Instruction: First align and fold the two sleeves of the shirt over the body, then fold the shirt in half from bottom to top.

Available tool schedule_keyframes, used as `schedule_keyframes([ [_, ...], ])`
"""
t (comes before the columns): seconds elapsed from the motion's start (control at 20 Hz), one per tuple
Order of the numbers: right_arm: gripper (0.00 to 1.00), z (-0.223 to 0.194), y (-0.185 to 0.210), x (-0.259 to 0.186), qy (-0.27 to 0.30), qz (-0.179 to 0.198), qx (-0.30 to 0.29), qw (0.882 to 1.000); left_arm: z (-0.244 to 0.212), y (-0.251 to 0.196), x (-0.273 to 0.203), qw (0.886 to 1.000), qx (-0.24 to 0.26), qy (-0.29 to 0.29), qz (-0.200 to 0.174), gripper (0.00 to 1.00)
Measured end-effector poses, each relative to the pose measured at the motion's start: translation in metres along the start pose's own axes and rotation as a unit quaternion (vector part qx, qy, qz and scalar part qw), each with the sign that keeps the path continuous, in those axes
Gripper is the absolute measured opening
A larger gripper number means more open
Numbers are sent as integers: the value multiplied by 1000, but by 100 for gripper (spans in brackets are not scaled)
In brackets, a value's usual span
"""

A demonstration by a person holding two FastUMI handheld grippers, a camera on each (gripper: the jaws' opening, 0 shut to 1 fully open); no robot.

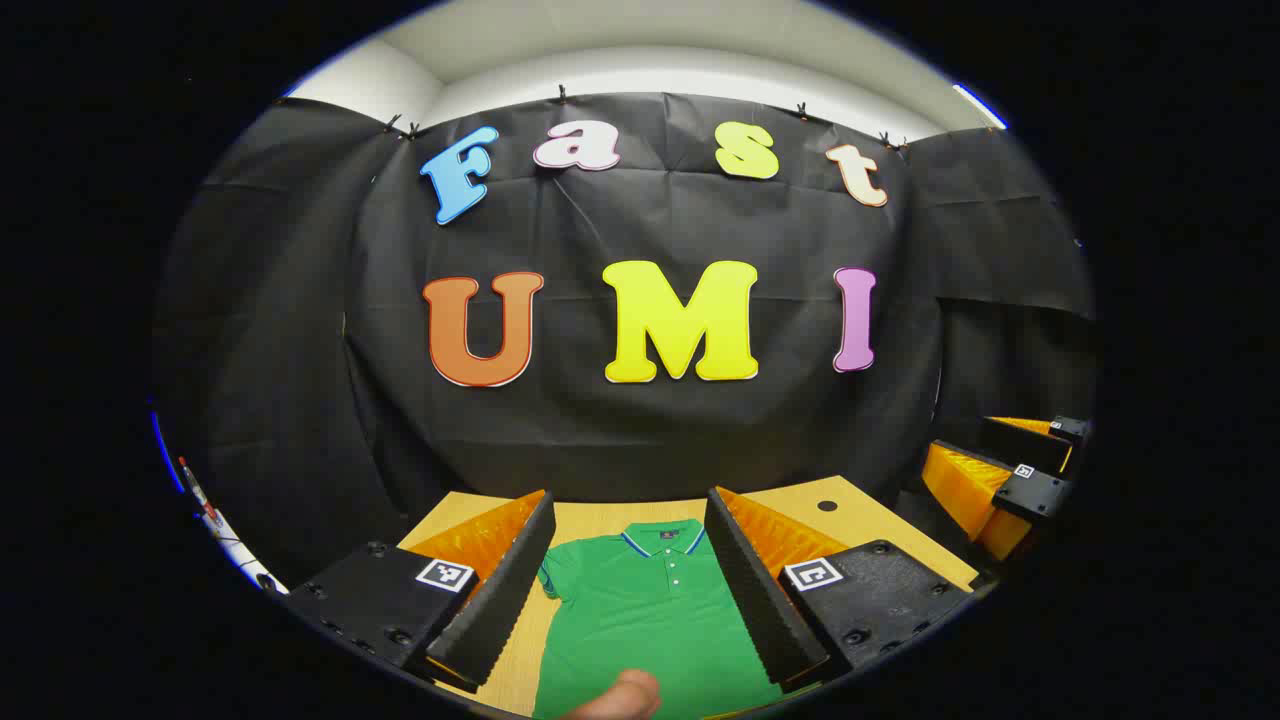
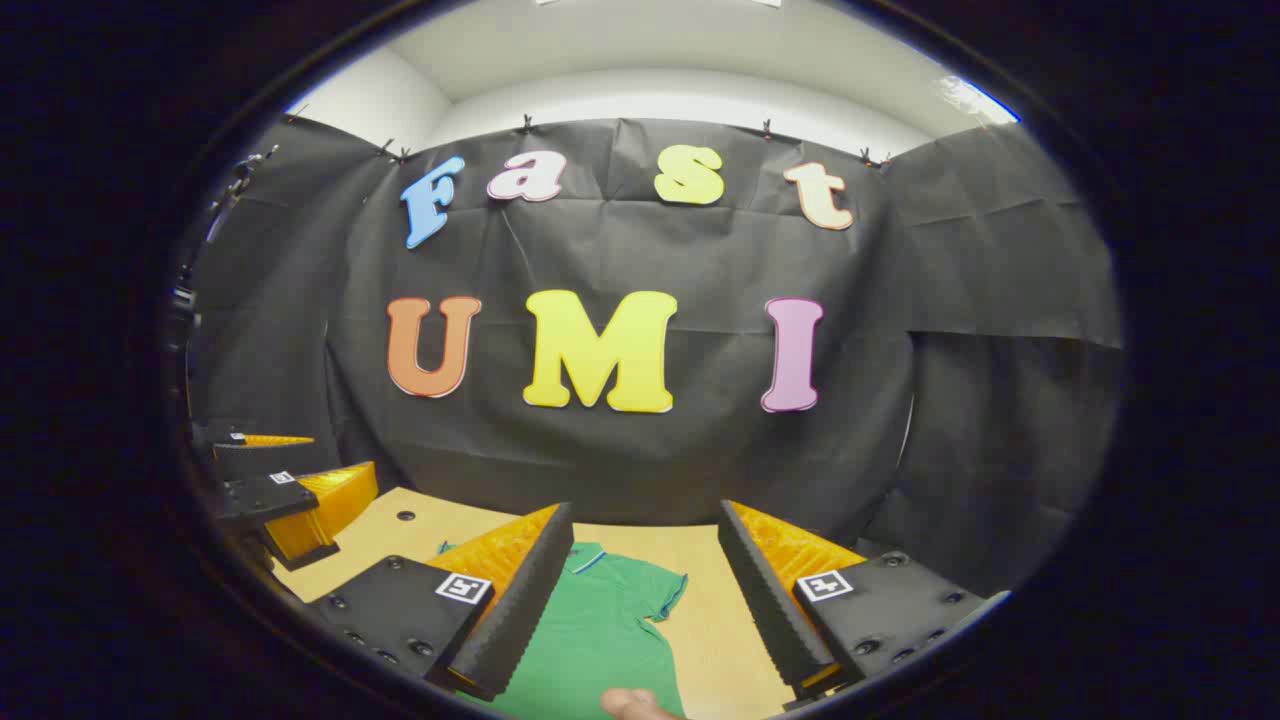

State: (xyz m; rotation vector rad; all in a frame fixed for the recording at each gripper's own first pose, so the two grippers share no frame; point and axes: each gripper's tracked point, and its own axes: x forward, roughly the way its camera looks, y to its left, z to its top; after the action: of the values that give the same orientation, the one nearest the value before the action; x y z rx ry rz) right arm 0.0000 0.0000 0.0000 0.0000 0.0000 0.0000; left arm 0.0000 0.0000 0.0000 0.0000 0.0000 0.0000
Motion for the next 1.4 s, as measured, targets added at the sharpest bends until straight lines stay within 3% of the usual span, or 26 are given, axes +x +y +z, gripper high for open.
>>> schedule_keyframes([
  [0.95,92,8,-13,46,8,16,-19,1000,-19,-23,42,999,-31,10,3,97],
  [1.4,92,-35,-25,83,66,1,4,998,-29,-20,54,1000,-10,11,7,97],
])
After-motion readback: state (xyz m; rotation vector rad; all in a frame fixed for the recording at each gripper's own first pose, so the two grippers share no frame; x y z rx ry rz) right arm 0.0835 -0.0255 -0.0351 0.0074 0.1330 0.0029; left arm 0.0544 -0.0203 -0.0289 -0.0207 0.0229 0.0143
